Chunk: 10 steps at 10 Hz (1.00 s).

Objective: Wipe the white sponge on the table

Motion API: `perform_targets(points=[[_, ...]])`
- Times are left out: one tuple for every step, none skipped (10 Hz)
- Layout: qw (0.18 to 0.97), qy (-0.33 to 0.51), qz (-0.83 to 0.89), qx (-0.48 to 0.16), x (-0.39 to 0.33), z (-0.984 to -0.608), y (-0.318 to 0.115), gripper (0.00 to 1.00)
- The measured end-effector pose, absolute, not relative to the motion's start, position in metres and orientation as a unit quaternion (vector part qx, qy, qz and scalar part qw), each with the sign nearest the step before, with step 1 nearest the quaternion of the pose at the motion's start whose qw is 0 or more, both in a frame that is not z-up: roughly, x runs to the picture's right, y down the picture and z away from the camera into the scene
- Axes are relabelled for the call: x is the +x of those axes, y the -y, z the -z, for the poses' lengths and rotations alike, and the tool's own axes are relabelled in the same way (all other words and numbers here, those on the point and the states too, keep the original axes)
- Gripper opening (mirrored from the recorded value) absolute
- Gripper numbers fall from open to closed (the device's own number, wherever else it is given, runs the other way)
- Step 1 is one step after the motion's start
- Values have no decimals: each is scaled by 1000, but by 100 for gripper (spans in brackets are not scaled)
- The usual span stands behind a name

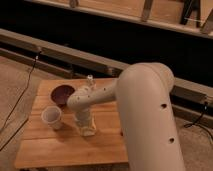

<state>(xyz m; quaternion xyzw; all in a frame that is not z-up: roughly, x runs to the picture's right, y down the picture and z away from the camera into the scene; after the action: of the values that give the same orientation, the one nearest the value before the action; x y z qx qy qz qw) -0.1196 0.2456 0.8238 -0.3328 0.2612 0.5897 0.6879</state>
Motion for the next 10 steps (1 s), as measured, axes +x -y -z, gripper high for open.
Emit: perform_targets(points=[[689,-261,-589,-332,-119,-828,-243,0],[690,-260,-589,-331,-117,-832,-240,0],[690,-259,-590,-329,-116,-836,-236,0],[691,-257,-592,-327,-113,-840,-231,0],[691,-255,-594,-323,-109,-844,-224,0],[690,-255,-596,-320,-106,-847,-219,0],[690,-253,-599,-318,-102,-849,-215,0],[690,-253,-601,-314,-98,-853,-210,0],[690,-254,-603,-311,-93,-854,-205,0],[692,-254,-603,-306,-89,-857,-201,0]])
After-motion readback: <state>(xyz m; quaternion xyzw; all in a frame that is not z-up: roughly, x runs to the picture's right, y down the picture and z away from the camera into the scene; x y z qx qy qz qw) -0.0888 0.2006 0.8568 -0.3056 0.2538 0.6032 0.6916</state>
